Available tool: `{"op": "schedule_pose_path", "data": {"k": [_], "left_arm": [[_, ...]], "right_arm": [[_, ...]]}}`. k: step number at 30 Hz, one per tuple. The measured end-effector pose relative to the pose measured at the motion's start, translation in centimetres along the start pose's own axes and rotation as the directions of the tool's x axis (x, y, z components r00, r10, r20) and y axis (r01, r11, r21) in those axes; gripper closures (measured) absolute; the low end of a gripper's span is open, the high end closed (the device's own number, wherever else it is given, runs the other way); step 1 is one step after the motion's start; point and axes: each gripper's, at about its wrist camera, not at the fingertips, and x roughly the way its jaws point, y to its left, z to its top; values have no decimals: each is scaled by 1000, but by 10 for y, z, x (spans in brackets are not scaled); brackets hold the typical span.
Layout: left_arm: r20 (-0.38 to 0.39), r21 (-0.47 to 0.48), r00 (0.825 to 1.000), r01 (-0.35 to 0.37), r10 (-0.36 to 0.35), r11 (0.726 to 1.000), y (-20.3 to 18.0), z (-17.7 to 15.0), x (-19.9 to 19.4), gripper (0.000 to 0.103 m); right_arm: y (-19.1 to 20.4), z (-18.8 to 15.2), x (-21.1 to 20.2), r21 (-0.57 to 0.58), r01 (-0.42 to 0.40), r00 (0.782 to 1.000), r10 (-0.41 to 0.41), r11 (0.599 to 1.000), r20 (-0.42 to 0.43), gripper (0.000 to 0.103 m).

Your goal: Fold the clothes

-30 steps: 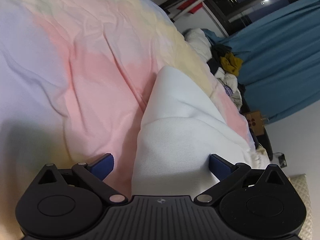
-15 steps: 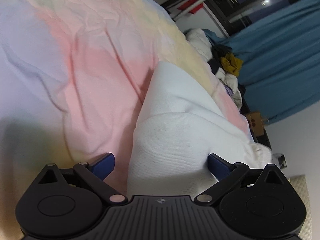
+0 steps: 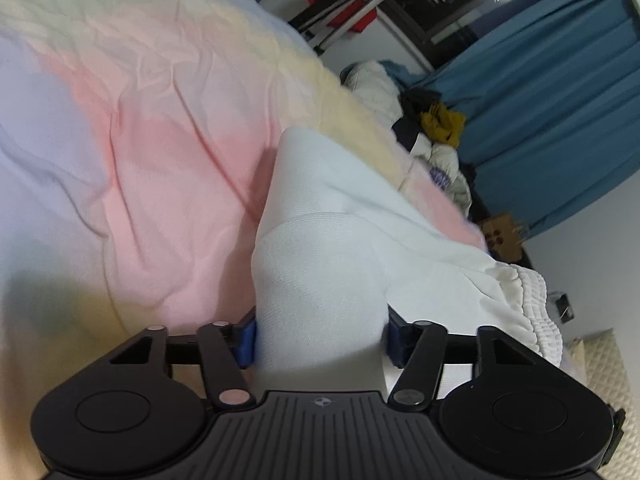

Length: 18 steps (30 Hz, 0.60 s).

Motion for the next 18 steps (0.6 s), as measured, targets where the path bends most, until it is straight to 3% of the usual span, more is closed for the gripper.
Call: {"op": "schedule_pose_path", "data": {"k": [3, 9, 13, 18], "left_arm": [[23, 27, 1000, 3, -3, 1000, -22, 4, -10, 50], [38, 85, 994, 99, -102, 991, -86, 20, -20, 51], [54, 147, 982, 173, -183, 974, -153, 31, -2, 50], [28, 244, 961, 262, -277, 934, -238, 35, 60, 50]], "right_arm": [[7, 11, -9, -1, -62, 997, 62, 998, 35, 70], [29, 50, -43, -47, -151, 976, 157, 987, 150, 71], [28, 86, -70, -64, -187, 945, 197, 980, 261, 71], [-13, 124, -92, -53, -154, 893, 162, 987, 420, 71]]}}
